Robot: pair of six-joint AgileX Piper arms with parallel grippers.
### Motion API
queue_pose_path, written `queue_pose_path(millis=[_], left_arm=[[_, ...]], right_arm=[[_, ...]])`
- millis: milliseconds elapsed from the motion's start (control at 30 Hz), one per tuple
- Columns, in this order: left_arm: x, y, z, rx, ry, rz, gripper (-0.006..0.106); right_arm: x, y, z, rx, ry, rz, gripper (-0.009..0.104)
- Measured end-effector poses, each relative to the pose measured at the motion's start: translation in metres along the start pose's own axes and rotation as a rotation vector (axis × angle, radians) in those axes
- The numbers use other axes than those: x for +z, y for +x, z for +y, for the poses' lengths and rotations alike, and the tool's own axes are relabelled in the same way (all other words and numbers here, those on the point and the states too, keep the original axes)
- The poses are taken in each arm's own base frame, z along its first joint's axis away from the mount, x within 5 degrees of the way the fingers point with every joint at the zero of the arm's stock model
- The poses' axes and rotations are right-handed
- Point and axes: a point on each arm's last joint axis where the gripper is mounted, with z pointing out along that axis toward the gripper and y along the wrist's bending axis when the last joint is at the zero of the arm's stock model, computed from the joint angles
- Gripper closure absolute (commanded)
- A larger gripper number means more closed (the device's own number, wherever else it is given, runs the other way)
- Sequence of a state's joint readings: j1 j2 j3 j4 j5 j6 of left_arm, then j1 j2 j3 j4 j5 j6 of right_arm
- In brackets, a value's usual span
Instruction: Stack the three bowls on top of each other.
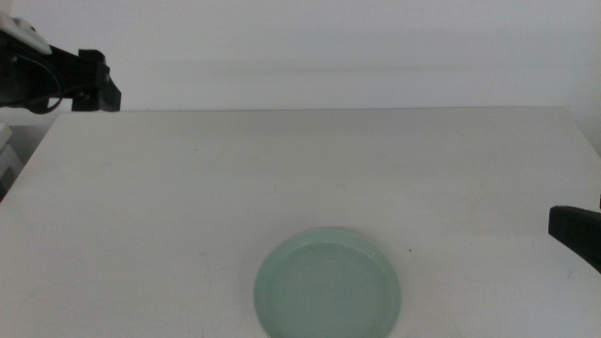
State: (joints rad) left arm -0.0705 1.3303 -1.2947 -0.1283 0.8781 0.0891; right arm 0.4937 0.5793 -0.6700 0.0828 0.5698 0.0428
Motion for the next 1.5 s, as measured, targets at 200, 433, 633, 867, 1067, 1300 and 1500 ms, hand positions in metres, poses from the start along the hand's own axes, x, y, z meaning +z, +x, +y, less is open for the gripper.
queue_pose_path(millis=[200, 433, 633, 867, 1067, 1300, 1500], left_arm=[[-0.011, -0.004, -0.001, 0.003, -0.004, -0.069, -0.004], [-0.016, -0.005, -0.001, 0.004, -0.005, -0.101, -0.004], [-0.018, -0.007, -0.001, 0.006, -0.007, -0.124, -0.004], [-0.034, -0.006, -0.002, 0.020, -0.013, -0.167, -0.004], [-0.055, 0.004, -0.004, 0.029, -0.019, -0.227, -0.004], [-0.062, 0.063, -0.004, 0.023, -0.033, -0.356, -0.004], [-0.060, 0.118, -0.003, -0.001, -0.033, -0.463, -0.004]], right_arm=[[0.004, -0.004, -0.001, 0.038, 0.012, -0.030, 0.047], [0.041, -0.020, -0.007, 0.081, 0.084, 0.034, 0.048], [0.072, -0.056, -0.015, 0.095, 0.156, 0.035, 0.050], [0.092, -0.075, -0.062, 0.173, 0.324, 0.045, 0.053], [0.068, -0.073, -0.093, 0.176, 0.418, 0.057, 0.053], [0.028, -0.035, -0.072, 0.057, 0.394, -0.077, 0.053], [0.008, 0.006, -0.061, -0.002, 0.431, -0.191, 0.053]])
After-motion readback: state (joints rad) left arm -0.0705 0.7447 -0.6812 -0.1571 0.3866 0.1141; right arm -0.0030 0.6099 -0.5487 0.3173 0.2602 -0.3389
